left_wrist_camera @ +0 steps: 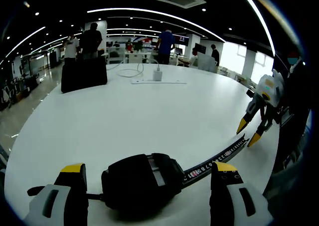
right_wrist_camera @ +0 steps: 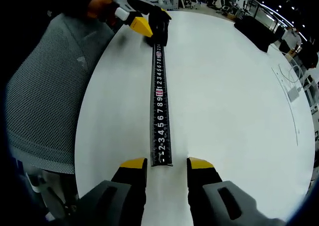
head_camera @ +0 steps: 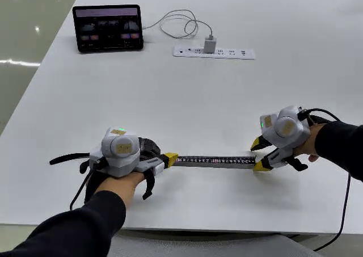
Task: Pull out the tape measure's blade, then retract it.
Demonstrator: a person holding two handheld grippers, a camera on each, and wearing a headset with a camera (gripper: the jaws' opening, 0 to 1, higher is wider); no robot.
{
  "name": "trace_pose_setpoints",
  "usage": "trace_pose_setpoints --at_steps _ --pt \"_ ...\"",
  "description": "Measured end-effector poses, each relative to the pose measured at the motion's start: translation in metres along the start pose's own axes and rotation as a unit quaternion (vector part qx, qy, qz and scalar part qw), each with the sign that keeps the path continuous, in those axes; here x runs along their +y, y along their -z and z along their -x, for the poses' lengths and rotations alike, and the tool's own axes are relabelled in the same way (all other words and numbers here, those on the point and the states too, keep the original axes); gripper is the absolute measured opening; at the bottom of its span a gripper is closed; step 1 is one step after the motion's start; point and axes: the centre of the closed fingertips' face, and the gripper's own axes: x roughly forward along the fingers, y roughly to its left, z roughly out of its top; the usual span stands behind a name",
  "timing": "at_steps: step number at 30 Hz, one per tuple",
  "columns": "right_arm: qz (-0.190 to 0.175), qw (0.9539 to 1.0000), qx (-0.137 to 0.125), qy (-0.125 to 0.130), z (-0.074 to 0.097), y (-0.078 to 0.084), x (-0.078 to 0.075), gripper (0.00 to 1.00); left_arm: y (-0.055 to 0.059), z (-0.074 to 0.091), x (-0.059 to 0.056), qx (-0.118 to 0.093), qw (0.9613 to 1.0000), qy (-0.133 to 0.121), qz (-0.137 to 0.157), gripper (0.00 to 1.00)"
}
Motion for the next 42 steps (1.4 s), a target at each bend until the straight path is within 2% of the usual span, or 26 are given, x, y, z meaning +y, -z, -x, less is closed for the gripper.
trace_pose_setpoints --at_steps 4,13,15,22,26,27,31,33,35,38,39,42 --pt "0.008 0.9999 0.007 -0.006 -0.0031 0.0019 0.0038 0.21 0.0003 -0.0002 0.0003 0.000 1.0000 0.000 0.001 1.00" --pt "0.010 0.9999 0.007 -0.002 -0.0057 0.0046 -0.0018 0.12 0.0008 -0.0008 0.0000 0.001 1.0000 0.001 0.001 1.00" --pt "0.022 0.9997 0.007 0.000 -0.0066 0.0050 -0.0020 0.12 0.0011 -0.0009 -0.0004 0.002 1.0000 0.001 0.001 1.00" --pt "0.014 0.9999 0.004 0.002 -0.0079 0.0064 -0.0024 0.11 0.0009 -0.0012 -0.0006 0.001 1.0000 0.002 0.001 1.00" --pt "0.009 0.9999 0.013 0.000 -0.0088 0.0062 -0.0022 0.11 0.0024 -0.0015 0.0009 0.004 1.0000 0.000 0.004 1.00" --pt "0.031 0.9993 0.021 0.000 -0.0090 0.0059 -0.0013 0.11 0.0026 -0.0014 0.0010 0.004 1.0000 0.000 0.005 0.99" --pt "0.027 0.9993 0.027 0.006 -0.0093 0.0060 -0.0001 0.11 0.0025 -0.0012 0.0021 0.005 0.9999 -0.002 0.008 0.96" --pt "0.012 0.9997 0.022 0.006 -0.0091 0.0069 -0.0011 0.11 0.0021 0.0001 0.0035 0.006 1.0000 -0.005 0.006 0.92" --pt "0.012 0.9996 0.023 0.008 -0.0093 0.0066 -0.0005 0.11 -0.0006 0.0017 0.0054 0.002 0.9999 -0.009 0.007 0.89" --pt "0.003 0.9995 0.029 0.013 -0.0097 0.0071 -0.0002 0.11 -0.0033 0.0038 0.0067 -0.003 0.9998 -0.010 0.020 0.86" --pt "-0.010 0.9994 0.030 0.015 -0.0097 0.0075 0.0000 0.11 -0.0029 0.0039 0.0069 -0.003 0.9997 -0.011 0.022 0.86" --pt "-0.012 0.9993 0.032 0.014 -0.0099 0.0065 -0.0001 0.11 0.0004 0.0034 0.0081 0.003 0.9995 -0.013 0.027 0.84"
